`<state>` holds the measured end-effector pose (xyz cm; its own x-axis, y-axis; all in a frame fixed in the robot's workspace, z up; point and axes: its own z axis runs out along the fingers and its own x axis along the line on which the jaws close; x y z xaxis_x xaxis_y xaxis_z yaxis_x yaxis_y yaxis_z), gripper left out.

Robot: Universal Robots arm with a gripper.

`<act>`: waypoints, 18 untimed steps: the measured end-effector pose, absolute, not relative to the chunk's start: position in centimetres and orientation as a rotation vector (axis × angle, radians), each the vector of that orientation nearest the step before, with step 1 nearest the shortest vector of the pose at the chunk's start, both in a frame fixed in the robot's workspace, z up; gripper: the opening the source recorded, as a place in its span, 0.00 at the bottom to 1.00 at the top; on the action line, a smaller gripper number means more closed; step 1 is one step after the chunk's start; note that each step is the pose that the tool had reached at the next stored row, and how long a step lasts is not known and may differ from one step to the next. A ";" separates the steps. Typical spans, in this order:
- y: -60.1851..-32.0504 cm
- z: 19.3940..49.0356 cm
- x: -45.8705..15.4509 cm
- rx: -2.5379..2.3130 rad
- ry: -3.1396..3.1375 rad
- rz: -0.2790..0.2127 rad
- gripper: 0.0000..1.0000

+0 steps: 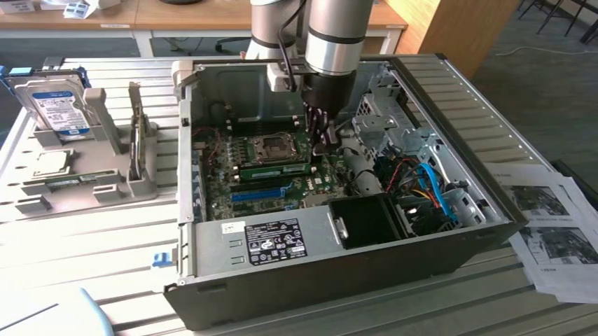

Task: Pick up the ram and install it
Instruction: 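Press down the ram until it locks into place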

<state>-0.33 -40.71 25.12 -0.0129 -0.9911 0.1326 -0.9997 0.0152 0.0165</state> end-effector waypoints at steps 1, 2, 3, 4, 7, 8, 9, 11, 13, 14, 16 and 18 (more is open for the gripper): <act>-40.6 25.1 -0.3 2.129 -2.160 0.124 0.09; -40.6 25.1 -0.3 2.129 -2.159 0.124 0.09; -40.5 25.1 -0.3 2.129 -2.159 0.124 0.09; -40.4 25.1 -0.3 2.129 -2.159 0.124 0.09; -40.0 25.1 -0.3 2.129 -2.160 0.124 0.09; -39.9 25.1 -0.3 2.129 -2.159 0.124 0.09; -39.8 25.1 -0.3 2.129 -2.159 0.124 0.09; -39.7 25.1 -0.3 2.130 -2.159 0.124 0.09; -39.7 25.1 -0.3 2.133 -2.162 0.118 0.09; -39.7 25.1 -0.3 2.137 -2.167 0.109 0.09; -39.7 25.1 -0.3 2.147 -2.176 0.090 0.09; -39.7 25.1 -0.3 2.148 -2.178 0.086 0.09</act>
<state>-0.33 -39.73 25.10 -0.0129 -0.9952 0.0969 -0.9998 0.0146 0.0167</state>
